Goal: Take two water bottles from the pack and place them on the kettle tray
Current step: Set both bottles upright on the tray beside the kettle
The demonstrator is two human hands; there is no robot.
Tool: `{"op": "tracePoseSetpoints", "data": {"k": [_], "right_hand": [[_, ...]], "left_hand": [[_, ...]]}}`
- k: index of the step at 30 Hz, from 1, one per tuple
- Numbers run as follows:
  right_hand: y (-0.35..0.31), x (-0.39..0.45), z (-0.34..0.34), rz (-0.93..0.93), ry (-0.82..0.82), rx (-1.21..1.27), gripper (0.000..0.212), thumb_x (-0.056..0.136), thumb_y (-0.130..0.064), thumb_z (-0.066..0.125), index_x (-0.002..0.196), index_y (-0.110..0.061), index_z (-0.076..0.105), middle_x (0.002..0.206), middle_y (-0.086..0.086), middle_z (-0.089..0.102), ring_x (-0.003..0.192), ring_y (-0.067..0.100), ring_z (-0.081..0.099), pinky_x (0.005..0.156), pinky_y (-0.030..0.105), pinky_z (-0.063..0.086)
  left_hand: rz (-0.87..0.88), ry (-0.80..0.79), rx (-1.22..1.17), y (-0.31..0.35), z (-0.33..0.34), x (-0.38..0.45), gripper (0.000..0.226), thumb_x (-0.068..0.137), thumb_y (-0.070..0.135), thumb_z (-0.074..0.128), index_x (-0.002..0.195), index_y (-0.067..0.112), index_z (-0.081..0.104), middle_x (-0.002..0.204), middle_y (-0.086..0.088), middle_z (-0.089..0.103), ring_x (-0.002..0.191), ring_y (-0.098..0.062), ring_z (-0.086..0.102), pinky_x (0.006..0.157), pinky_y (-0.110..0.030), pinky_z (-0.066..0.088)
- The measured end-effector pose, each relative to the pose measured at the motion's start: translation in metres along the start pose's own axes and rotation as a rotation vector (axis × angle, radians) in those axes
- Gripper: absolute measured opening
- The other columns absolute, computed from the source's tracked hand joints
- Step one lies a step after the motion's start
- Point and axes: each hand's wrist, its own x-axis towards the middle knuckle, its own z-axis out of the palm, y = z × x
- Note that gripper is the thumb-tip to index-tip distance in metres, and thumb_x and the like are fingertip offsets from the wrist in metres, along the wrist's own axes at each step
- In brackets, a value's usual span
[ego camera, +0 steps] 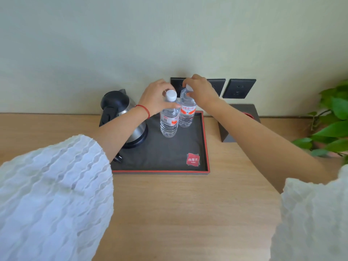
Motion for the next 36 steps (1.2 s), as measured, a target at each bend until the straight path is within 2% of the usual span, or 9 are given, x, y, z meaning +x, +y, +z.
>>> {"op": "tracePoseSetpoints", "data": {"k": [4, 8, 11, 15, 17, 19, 23, 26, 36], "right_hand": [[0.002, -0.003, -0.001, 0.005, 0.002, 0.007, 0.031, 0.088, -0.001, 0.053, 0.118, -0.008, 0.058, 0.12, 0.021, 0.053, 0.105, 0.04, 0.053, 0.087, 0.045, 0.049], [0.001, -0.005, -0.001, 0.014, 0.01, 0.008, 0.031, 0.088, 0.0, 0.052, 0.118, -0.008, 0.057, 0.119, 0.02, 0.052, 0.104, 0.039, 0.054, 0.088, 0.045, 0.051], [0.001, -0.005, 0.0, 0.012, 0.002, 0.007, 0.03, 0.088, 0.0, 0.053, 0.117, -0.008, 0.057, 0.119, 0.02, 0.052, 0.103, 0.038, 0.054, 0.087, 0.045, 0.051], [0.001, -0.004, 0.0, 0.017, 0.006, 0.026, 0.03, 0.088, -0.001, 0.054, 0.117, -0.009, 0.057, 0.119, 0.019, 0.052, 0.104, 0.039, 0.054, 0.087, 0.044, 0.05], [0.001, -0.004, 0.0, 0.013, 0.005, 0.028, 0.029, 0.089, -0.002, 0.054, 0.117, -0.009, 0.057, 0.119, 0.019, 0.052, 0.104, 0.039, 0.054, 0.088, 0.045, 0.05], [0.001, -0.005, 0.001, 0.006, 0.008, 0.035, 0.029, 0.089, -0.002, 0.054, 0.117, -0.009, 0.057, 0.119, 0.019, 0.051, 0.103, 0.038, 0.054, 0.087, 0.044, 0.05], [0.002, -0.005, 0.001, -0.003, 0.01, 0.038, 0.029, 0.089, -0.003, 0.054, 0.118, -0.009, 0.056, 0.119, 0.018, 0.051, 0.103, 0.038, 0.054, 0.087, 0.045, 0.051], [0.004, -0.004, 0.001, -0.003, 0.013, 0.035, 0.028, 0.089, -0.003, 0.055, 0.117, -0.008, 0.056, 0.117, 0.018, 0.052, 0.101, 0.038, 0.054, 0.085, 0.044, 0.05], [0.006, 0.0, 0.001, -0.027, 0.001, 0.013, 0.027, 0.088, -0.001, 0.055, 0.115, -0.008, 0.056, 0.115, 0.02, 0.052, 0.099, 0.038, 0.054, 0.084, 0.045, 0.052]], "left_hand": [[-0.003, -0.07, 0.02, 0.001, -0.007, 0.002, 0.036, 0.061, 0.024, 0.086, 0.087, 0.007, 0.068, 0.093, -0.015, 0.068, 0.087, -0.033, 0.062, 0.077, -0.04, 0.05], [-0.226, 0.153, 0.174, 0.002, 0.005, 0.011, 0.049, 0.064, 0.04, 0.082, 0.087, 0.003, 0.059, 0.093, -0.017, 0.066, 0.085, -0.033, 0.06, 0.064, -0.036, 0.042], [-0.361, 0.221, 0.232, 0.001, 0.01, 0.02, 0.055, 0.069, 0.044, 0.077, 0.096, 0.002, 0.055, 0.103, -0.017, 0.062, 0.094, -0.035, 0.057, 0.065, -0.036, 0.038], [-0.242, 0.033, 0.008, -0.003, 0.002, 0.022, 0.043, 0.068, 0.026, 0.082, 0.099, 0.005, 0.061, 0.109, -0.014, 0.064, 0.103, -0.03, 0.057, 0.085, -0.036, 0.044], [-0.203, -0.107, -0.012, -0.007, -0.008, 0.02, 0.039, 0.067, 0.014, 0.081, 0.101, 0.008, 0.063, 0.11, -0.013, 0.067, 0.104, -0.03, 0.059, 0.083, -0.028, 0.043], [-0.195, -0.137, 0.014, -0.013, -0.014, 0.019, 0.037, 0.07, 0.007, 0.079, 0.103, 0.004, 0.063, 0.11, -0.016, 0.067, 0.105, -0.033, 0.06, 0.081, -0.026, 0.041], [-0.237, 0.084, 0.01, -0.009, -0.005, 0.016, 0.032, 0.073, 0.017, 0.077, 0.099, 0.002, 0.066, 0.103, -0.018, 0.07, 0.098, -0.034, 0.062, 0.086, -0.038, 0.048], [-0.26, 0.232, -0.01, 0.005, 0.014, 0.015, 0.029, 0.074, 0.021, 0.074, 0.098, 0.005, 0.067, 0.097, -0.017, 0.071, 0.091, -0.035, 0.062, 0.079, -0.033, 0.045], [-0.265, 0.278, 0.027, 0.009, 0.022, 0.025, 0.035, 0.076, 0.029, 0.073, 0.104, 0.009, 0.066, 0.1, -0.015, 0.072, 0.093, -0.035, 0.062, 0.081, -0.037, 0.047]]}}
